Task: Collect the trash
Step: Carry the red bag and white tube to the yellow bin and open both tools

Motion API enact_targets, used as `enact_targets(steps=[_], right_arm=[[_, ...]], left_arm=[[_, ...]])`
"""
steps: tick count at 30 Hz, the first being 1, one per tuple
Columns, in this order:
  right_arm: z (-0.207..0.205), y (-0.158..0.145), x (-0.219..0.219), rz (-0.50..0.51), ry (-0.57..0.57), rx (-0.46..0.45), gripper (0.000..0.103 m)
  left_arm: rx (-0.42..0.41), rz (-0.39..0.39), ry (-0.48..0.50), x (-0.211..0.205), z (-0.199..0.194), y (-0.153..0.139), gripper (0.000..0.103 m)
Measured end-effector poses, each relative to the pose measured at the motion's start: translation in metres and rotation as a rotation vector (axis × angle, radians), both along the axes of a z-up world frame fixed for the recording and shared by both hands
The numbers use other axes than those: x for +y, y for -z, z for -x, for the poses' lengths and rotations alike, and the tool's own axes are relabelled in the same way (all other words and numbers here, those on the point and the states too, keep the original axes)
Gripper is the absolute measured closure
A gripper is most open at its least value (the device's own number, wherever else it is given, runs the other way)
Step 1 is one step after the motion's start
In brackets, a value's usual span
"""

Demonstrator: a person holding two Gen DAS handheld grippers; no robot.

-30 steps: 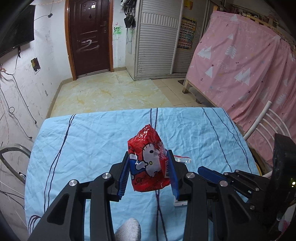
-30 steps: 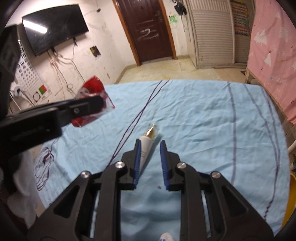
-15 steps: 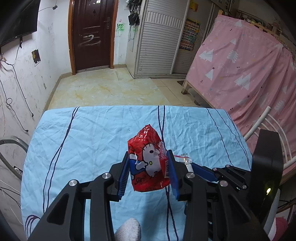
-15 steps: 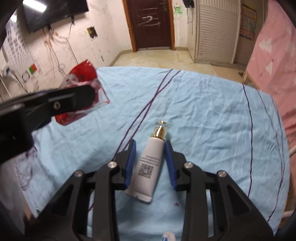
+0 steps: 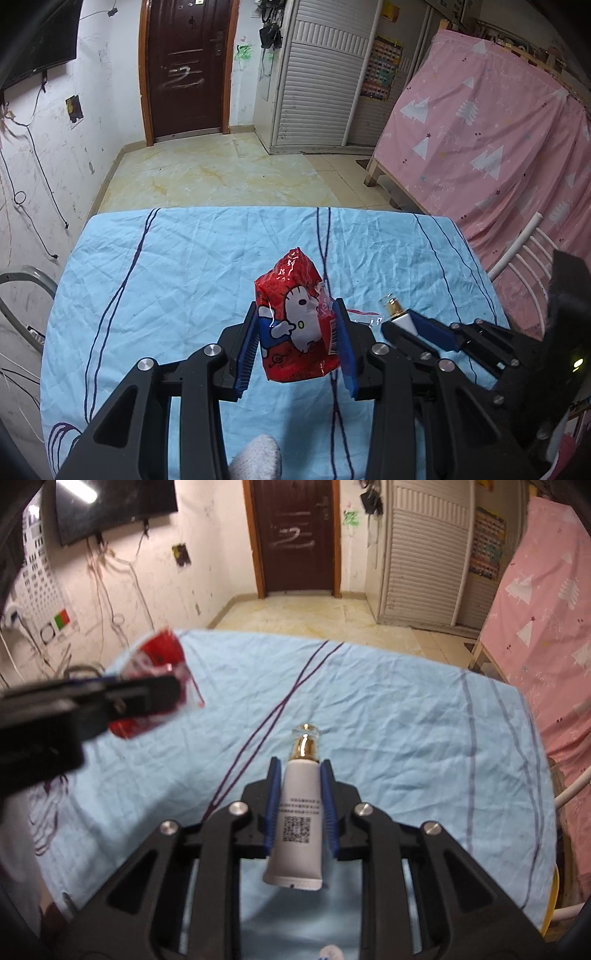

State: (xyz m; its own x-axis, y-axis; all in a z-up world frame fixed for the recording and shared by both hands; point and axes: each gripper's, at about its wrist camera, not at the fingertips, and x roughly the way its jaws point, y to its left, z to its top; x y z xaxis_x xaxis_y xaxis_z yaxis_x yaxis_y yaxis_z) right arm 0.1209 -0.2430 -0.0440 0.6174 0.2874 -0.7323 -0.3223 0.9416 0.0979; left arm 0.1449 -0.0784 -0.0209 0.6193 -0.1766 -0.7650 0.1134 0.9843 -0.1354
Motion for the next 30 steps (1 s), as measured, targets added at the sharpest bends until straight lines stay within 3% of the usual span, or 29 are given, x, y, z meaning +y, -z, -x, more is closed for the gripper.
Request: enact_targets(steps=[6, 15, 17, 24, 30], right_arm=[[0.014, -0.021, -0.055, -0.087, 0.087, -0.069, 0.083], [0.047, -0.037, -0.159, -0.146, 0.25, -0.159, 0.083], [0.054, -0.037, -0.179, -0.15, 0.282, -0.17, 0.083], [0.081, -0.029, -0.255, -0.158, 0.424, -0.197, 0.083], [0.092, -0.019, -0.294, -0.173, 0.498, -0.192, 0.083]], left_arm=[[0.001, -0.038, 0.053, -0.04, 0.002, -0.001, 0.075], [-0.019, -0.087, 0.195, -0.136, 0.013, -0.009, 0.075], [-0.02, -0.074, 0.245, -0.16, 0.017, -0.01, 0.075], [-0.027, 0.08, 0.472, -0.231, 0.04, -0.012, 0.075], [-0.03, 0.104, 0.562, -0.281, 0.051, -0.007, 0.075]])
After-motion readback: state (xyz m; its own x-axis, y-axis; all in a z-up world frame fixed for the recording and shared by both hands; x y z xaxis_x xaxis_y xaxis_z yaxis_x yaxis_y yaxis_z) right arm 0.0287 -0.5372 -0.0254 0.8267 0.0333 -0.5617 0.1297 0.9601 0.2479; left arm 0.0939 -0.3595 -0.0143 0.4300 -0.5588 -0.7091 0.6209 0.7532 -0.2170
